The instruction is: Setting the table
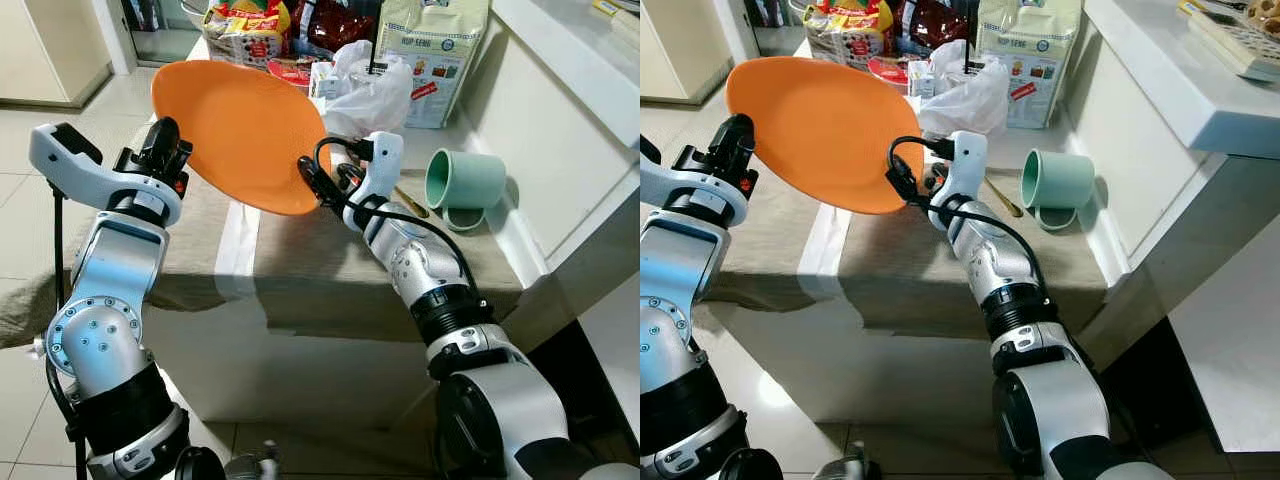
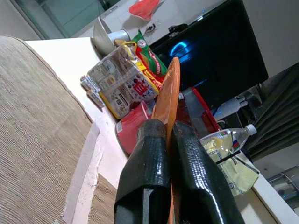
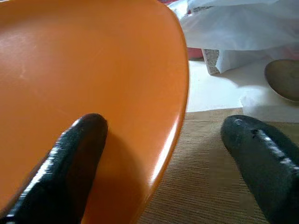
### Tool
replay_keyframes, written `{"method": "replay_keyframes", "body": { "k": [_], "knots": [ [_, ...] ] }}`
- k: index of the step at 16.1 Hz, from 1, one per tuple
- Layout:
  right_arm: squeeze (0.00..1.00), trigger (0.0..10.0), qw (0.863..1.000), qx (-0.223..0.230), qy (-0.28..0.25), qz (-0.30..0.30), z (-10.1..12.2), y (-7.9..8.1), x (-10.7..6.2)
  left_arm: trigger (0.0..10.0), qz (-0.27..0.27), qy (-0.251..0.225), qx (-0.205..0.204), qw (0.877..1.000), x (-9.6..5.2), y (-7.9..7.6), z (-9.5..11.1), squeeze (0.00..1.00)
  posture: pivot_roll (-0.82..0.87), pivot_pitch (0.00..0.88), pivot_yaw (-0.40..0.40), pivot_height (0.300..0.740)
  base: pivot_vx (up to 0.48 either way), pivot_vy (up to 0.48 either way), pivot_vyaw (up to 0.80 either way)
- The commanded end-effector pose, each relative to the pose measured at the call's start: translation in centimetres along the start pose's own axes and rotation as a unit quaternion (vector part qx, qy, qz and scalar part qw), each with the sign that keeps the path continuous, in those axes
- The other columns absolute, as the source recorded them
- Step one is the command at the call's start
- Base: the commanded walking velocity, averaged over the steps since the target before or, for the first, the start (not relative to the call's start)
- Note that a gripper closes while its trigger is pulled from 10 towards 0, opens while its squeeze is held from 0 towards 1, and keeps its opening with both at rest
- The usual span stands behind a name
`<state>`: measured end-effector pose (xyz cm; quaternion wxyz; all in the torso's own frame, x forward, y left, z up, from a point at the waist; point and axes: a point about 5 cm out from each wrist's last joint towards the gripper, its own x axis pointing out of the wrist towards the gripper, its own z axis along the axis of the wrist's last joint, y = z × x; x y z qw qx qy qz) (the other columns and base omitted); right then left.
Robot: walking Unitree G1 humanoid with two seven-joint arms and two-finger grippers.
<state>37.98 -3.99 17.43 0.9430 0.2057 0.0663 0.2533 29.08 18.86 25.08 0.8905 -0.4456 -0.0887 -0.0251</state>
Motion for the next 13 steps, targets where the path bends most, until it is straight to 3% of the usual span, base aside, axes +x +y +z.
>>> {"method": "replay_keyframes", "body": {
  "k": [1, 2, 3, 4, 6, 11, 13],
  "knots": [
    [1.0, 10.0, 1.0, 0.008, 0.016, -0.004, -0.5, 0.0, 0.1, 0.0, -0.083, -0.006, -0.016, 0.996, -0.5, -3.2, 0.2, 0.0, 0.05, 0.034, -0.048, 0.74, 0.0, 0.0, 0.0],
    [1.0, 10.0, 1.0, 0.012, 0.016, -0.002, -0.5, 0.0, 0.2, 0.0, -0.083, -0.006, -0.016, 0.996, -0.4, -3.3, 0.2, 0.0, 0.05, 0.034, -0.048, 0.74, 0.0, 0.0, 0.0],
    [0.32, 10.0, 1.0, 0.019, 0.018, -0.002, -0.5, 0.1, 0.2, 0.0, -0.085, -0.008, -0.018, 0.996, -0.4, -3.4, 0.3, 0.0, 0.05, 0.034, -0.048, 0.74, 0.0, 0.0, 0.0],
    [0.0, 10.0, 0.999, 0.04, 0.013, 0.007, -0.3, 0.4, 0.3, 0.0, -0.087, -0.011, -0.022, 0.996, -0.3, -3.7, 0.4, 0.0, 0.05, 0.032, -0.047, 0.74, 0.0, 0.0, 0.0],
    [0.0, 10.0, 0.994, 0.107, 0.007, 0.023, 0.3, 0.7, 0.4, 0.0, -0.091, -0.017, -0.029, 0.995, -0.3, -4.0, 0.7, 0.0, 0.05, 0.032, -0.048, 0.74, 0.0, 0.0, 0.0],
    [0.0, 10.0, 0.988, 0.148, 0.011, 0.043, 0.5, 1.4, 0.8, 0.0, -0.122, -0.017, -0.034, 0.992, -0.3, -5.7, 0.7, 0.0, 0.05, 0.032, -0.05, 0.74, 0.0, 0.0, 0.0],
    [0.0, 10.0, 0.981, 0.188, 0.022, 0.048, 0.2, 1.8, 1.0, 0.0, -0.134, 0.004, -0.035, 0.99, -0.4, -6.1, 0.0, 0.0, 0.05, 0.034, -0.05, 0.74, 0.0, 0.0, 0.0]
  ]
}}
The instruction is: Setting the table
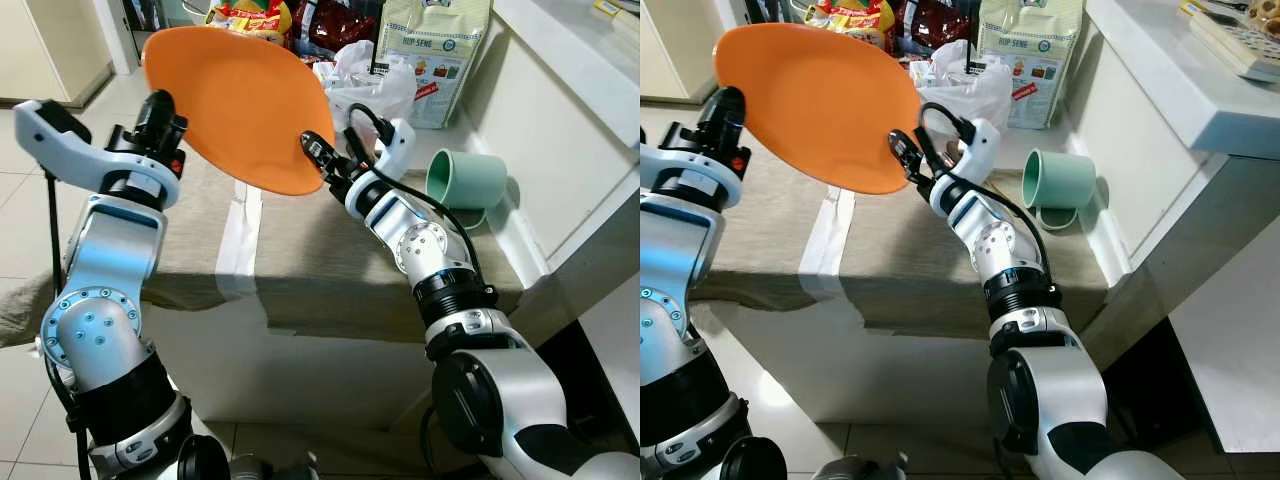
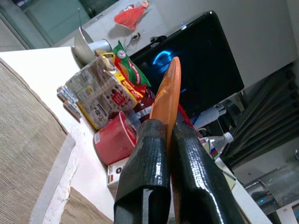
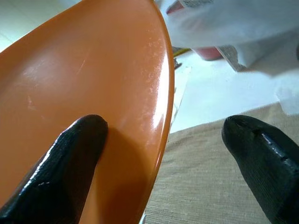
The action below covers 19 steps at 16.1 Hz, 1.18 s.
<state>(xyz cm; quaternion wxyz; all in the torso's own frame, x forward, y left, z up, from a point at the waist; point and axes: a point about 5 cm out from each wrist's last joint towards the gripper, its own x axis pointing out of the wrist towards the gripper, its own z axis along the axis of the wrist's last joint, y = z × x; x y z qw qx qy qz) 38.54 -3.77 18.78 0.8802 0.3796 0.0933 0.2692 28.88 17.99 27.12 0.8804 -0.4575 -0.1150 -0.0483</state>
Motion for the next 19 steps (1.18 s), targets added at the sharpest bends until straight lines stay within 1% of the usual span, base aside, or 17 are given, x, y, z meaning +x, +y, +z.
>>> {"method": "replay_keyframes", "body": {
  "k": [1, 2, 3, 5, 7, 8, 9, 10, 11, 13, 14, 15, 16, 18, 19],
  "knots": [
    [0.0, 10.0, 0.999, 0.02, 0.034, 0.002, -1.4, 0.9, 0.7, 0.0, -0.105, 0.035, -0.026, 0.994, -0.4, -4.0, -1.1, 0.0, 0.05, 0.036, -0.052, 0.74, 0.0, 0.0, 0.0],
    [0.0, 10.0, 0.999, 0.028, 0.03, 0.007, -1.2, 1.1, 0.8, 0.0, -0.099, 0.043, -0.023, 0.994, -0.4, -3.7, -1.4, 0.0, 0.06, 0.037, -0.054, 0.74, 0.0, 0.0, 0.0],
    [0.0, 10.0, 0.998, 0.046, 0.028, 0.018, -1.0, 1.3, 0.7, 0.0, -0.088, 0.042, -0.018, 0.995, -0.3, -3.1, -1.4, 0.0, 0.06, 0.039, -0.055, 0.74, 0.0, 0.0, 0.0],
    [0.0, 10.0, 0.996, 0.074, 0.04, 0.034, -0.9, 1.0, 0.4, 0.0, -0.059, 0.036, -0.011, 0.998, -0.1, -1.6, -1.2, 0.0, 0.06, 0.041, -0.058, 0.74, 0.0, 0.0, 0.0],
    [0.0, 10.0, 0.994, 0.089, 0.044, 0.046, -0.6, 0.7, 0.0, 0.0, -0.037, 0.031, -0.004, 0.999, 0.0, -0.2, -0.9, 0.0, 0.06, 0.039, -0.059, 0.74, 0.0, 0.0, 0.0],
    [0.0, 10.0, 0.993, 0.097, 0.043, 0.052, -0.3, 0.6, -0.1, 0.0, -0.032, 0.031, -0.006, 0.999, 0.0, 0.2, -0.8, 0.0, 0.06, 0.039, -0.059, 0.74, 0.0, 0.0, 0.0],
    [0.0, 10.0, 0.993, 0.099, 0.042, 0.056, 0.0, 0.5, -0.2, 0.0, -0.035, 0.034, -0.008, 0.999, -0.1, 0.2, -0.9, 0.0, 0.06, 0.038, -0.058, 0.74, 0.0, 0.0, 0.0],
    [0.0, 10.0, 0.994, 0.081, 0.041, 0.055, 0.0, 0.4, -0.2, 0.0, -0.044, 0.039, -0.014, 0.998, -0.3, -0.3, -1.1, 0.0, 0.06, 0.036, -0.056, 0.74, 0.0, 0.0, 0.0],
    [0.0, 10.0, 0.996, 0.071, 0.038, 0.046, -0.1, 0.3, 0.0, 0.0, -0.064, 0.049, -0.023, 0.997, -0.5, -1.2, -1.5, 0.0, 0.05, 0.034, -0.054, 0.74, 0.0, 0.0, 0.0],
    [0.0, 10.0, 0.998, 0.05, 0.037, 0.029, -0.4, 0.1, 0.2, 0.0, -0.085, 0.061, -0.034, 0.994, -0.8, -2.2, -2.2, 0.0, 0.06, 0.032, -0.055, 0.74, 0.0, 0.0, 0.0],
    [0.0, 2.1, 0.998, 0.043, 0.035, 0.022, -0.5, 0.0, 0.2, 0.0, -0.09, 0.063, -0.037, 0.993, -0.8, -2.5, -2.3, 0.0, 0.06, 0.031, -0.056, 0.74, 0.0, 0.0, 0.0],
    [0.0, 0.0, 0.999, 0.023, 0.033, 0.009, -0.5, -0.1, 0.3, 0.0, -0.098, 0.065, -0.041, 0.992, -0.9, -2.8, -2.4, 0.0, 0.06, 0.029, -0.06, 0.74, 0.0, 0.0, 0.0],
    [0.0, 0.0, 0.999, 0.015, 0.03, 0.008, -0.5, -0.2, 0.3, 0.0, -0.102, 0.065, -0.039, 0.992, -1.0, -2.9, -2.4, 0.0, 0.06, 0.029, -0.061, 0.74, 0.0, 0.0, 0.0],
    [0.0, 0.0, 0.998, -0.051, 0.022, -0.004, -0.3, -0.4, 0.2, 0.0, -0.097, 0.064, -0.026, 0.993, -1.0, -2.4, -2.2, 0.0, 0.06, 0.031, -0.063, 0.74, 0.0, 0.0, 0.0],
    [0.0, 0.0, 0.998, -0.064, 0.02, -0.002, -0.3, -0.6, 0.1, 0.0, -0.096, 0.063, -0.024, 0.993, -1.0, -2.2, -2.1, 0.0, 0.06, 0.033, -0.064, 0.74, 0.0, 0.0, 0.0]
  ]
}}
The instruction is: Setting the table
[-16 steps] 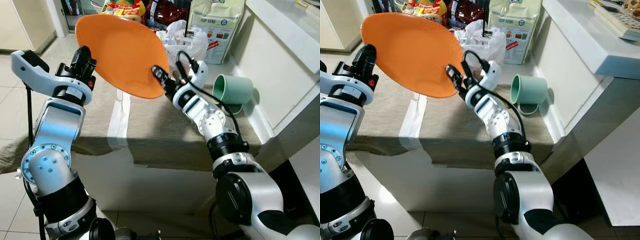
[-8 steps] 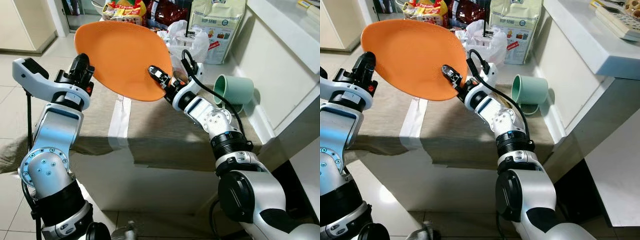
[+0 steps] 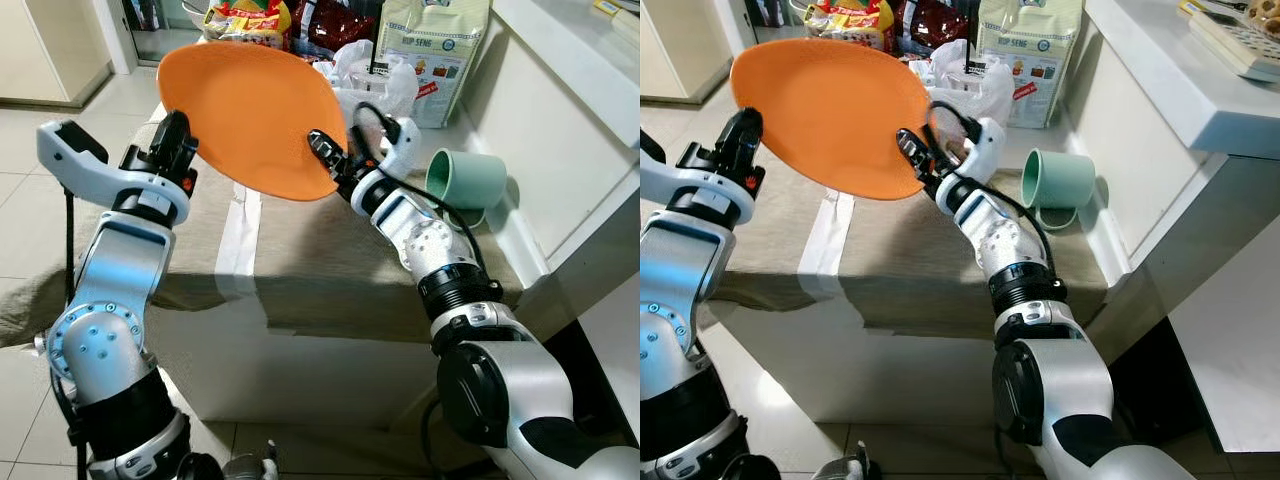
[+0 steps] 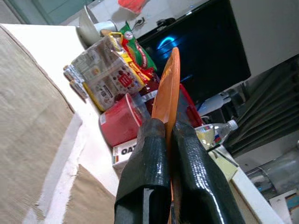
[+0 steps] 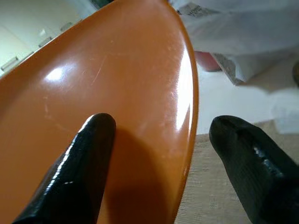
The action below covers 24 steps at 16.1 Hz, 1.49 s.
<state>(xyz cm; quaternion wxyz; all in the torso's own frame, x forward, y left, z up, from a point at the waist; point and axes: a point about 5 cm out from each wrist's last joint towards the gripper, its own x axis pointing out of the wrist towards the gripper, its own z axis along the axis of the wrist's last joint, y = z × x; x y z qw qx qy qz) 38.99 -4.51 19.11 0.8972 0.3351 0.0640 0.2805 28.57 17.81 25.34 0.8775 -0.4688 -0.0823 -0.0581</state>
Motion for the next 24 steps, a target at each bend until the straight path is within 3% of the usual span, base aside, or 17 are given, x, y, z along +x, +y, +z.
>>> {"method": "replay_keyframes", "body": {
  "k": [1, 6, 11, 18, 19, 24],
  "knots": [
    [0.0, 0.0, 0.999, -0.01, 0.033, -0.014, -1.3, -0.2, 0.1, 0.0, -0.104, 0.033, -0.007, 0.994, -0.3, -3.5, -1.1, 0.0, 0.06, 0.033, -0.064, 0.74, 0.0, 0.0, 0.0],
    [0.0, 0.0, 0.999, 0.024, 0.03, -0.006, -1.6, -0.3, -0.1, 0.0, -0.115, 0.034, -0.022, 0.993, -0.3, -4.0, -1.3, 0.0, 0.06, 0.042, -0.064, 0.74, 0.0, 0.0, 0.0],
    [0.0, 0.0, 0.999, 0.047, 0.028, 0.005, -1.8, -0.2, -0.1, 0.0, -0.118, 0.035, -0.012, 0.992, -0.3, -4.4, -1.1, 0.0, 0.06, 0.049, -0.062, 0.74, 0.0, 0.0, 0.0],
    [0.0, 0.0, 0.996, 0.078, 0.029, 0.028, -2.0, 0.2, -0.2, 0.0, -0.096, 0.046, 0.029, 0.994, 0.1, -2.6, -1.4, 0.0, 0.06, 0.057, -0.06, 0.74, 0.0, 0.0, 0.0],
    [0.0, 0.0, 0.996, 0.079, 0.029, 0.027, -2.0, 0.1, -0.2, 10.0, -0.082, 0.05, 0.042, 0.994, 0.3, -2.2, -1.4, 0.0, 0.05, 0.058, -0.059, 0.74, 0.0, 0.0, 0.0],
    [0.0, 0.0, 0.994, 0.105, 0.027, 0.028, -1.9, 0.0, -0.3, 10.0, -0.066, 0.047, 0.066, 0.995, 0.5, -1.2, -0.9, 0.0, 0.05, 0.053, -0.055, 0.74, 0.0, 0.0, 0.0]
  ]
}}
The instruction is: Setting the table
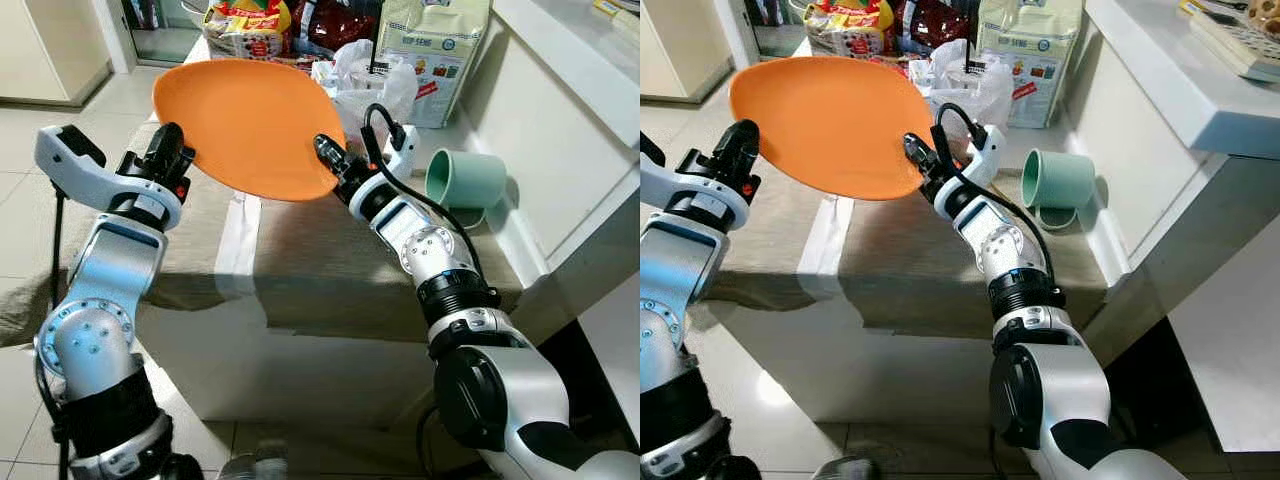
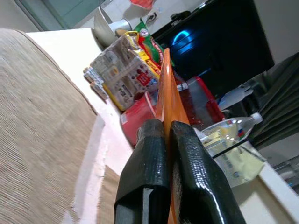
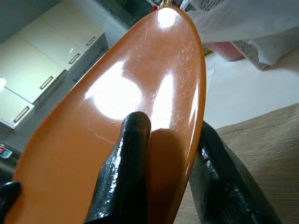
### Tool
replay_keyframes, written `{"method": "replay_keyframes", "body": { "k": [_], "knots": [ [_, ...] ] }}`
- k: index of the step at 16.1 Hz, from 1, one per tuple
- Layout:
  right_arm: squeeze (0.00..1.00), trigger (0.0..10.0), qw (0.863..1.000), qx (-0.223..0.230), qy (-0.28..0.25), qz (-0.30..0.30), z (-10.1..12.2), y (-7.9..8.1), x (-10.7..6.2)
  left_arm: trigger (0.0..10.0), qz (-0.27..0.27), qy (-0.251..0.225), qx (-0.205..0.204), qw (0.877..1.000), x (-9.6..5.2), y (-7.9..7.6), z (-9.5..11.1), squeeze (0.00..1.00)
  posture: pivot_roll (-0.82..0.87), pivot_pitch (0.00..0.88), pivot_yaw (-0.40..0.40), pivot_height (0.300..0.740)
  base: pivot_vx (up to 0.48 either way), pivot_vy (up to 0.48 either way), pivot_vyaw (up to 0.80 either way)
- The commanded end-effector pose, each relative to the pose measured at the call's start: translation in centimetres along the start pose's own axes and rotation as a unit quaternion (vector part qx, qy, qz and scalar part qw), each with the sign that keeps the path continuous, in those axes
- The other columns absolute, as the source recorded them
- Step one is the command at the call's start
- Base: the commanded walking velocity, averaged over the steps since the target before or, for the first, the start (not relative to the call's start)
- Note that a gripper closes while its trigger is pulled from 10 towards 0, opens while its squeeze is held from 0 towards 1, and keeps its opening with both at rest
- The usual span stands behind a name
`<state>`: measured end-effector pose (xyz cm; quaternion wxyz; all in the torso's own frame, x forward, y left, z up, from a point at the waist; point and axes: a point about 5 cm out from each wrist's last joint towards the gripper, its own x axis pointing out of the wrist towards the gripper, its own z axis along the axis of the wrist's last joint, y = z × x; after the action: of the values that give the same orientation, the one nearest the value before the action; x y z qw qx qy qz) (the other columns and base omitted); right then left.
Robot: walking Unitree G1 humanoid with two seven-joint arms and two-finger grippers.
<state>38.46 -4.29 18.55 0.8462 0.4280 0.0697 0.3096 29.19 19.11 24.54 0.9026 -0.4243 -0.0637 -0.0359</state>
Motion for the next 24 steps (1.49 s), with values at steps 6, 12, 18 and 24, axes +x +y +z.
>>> {"method": "replay_keyframes", "body": {
  "k": [6, 12, 18, 24],
  "knots": [
    [0.0, 0.0, 0.998, 0.052, 0.031, -0.023, -1.1, -0.5, -0.1, 10.0, -0.041, 0.038, 0.098, 0.994, -0.2, 1.5, 0.1, 0.0, 0.05, 0.041, -0.054, 0.74, 0.0, 0.0, 0.0],
    [0.0, 0.0, 0.996, 0.069, 0.034, -0.033, -1.2, -0.9, -0.5, 10.0, -0.017, 0.047, 0.118, 0.992, -0.4, 3.3, -0.4, 0.0, 0.05, 0.038, -0.059, 0.74, 0.0, 0.0, 0.0],
    [0.0, 0.0, 0.998, 0.027, 0.029, -0.055, -1.0, -1.6, -0.8, 10.0, -0.014, 0.04, 0.22, 0.975, -0.5, 2.6, -0.3, 0.0, 0.05, 0.049, -0.062, 0.74, 0.0, 0.0, 0.0],
    [0.0, 0.0, 0.997, -0.048, 0.029, -0.058, -1.2, -1.6, -0.9, 10.0, -0.001, 0.0, 0.376, 0.926, -0.9, 1.6, 0.5, 0.0, 0.06, 0.046, -0.061, 0.74, 0.0, 0.0, 0.0]
  ]
}}
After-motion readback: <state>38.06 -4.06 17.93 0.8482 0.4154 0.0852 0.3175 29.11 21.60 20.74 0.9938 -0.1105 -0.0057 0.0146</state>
